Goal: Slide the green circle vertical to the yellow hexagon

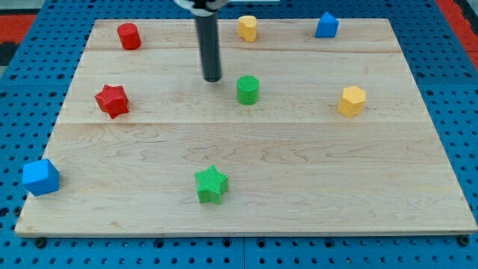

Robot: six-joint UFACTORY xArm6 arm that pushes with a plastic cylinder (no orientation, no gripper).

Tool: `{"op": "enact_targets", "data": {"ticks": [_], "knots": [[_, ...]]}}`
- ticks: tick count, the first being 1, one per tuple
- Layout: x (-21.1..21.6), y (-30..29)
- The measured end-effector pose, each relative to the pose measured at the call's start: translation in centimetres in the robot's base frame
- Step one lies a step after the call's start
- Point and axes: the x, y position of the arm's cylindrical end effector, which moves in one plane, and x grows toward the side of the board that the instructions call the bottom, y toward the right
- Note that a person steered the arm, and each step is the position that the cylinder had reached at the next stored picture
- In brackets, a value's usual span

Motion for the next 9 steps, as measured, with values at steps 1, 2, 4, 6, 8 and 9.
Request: {"op": "enact_targets", "data": {"ticks": [1,2,4,6,8,9], "knots": [[7.1,6.0],[12.0,10.3],[3.8,8.1],[18.3,13.4],[11.8,9.5],[10.7,17.0]]}}
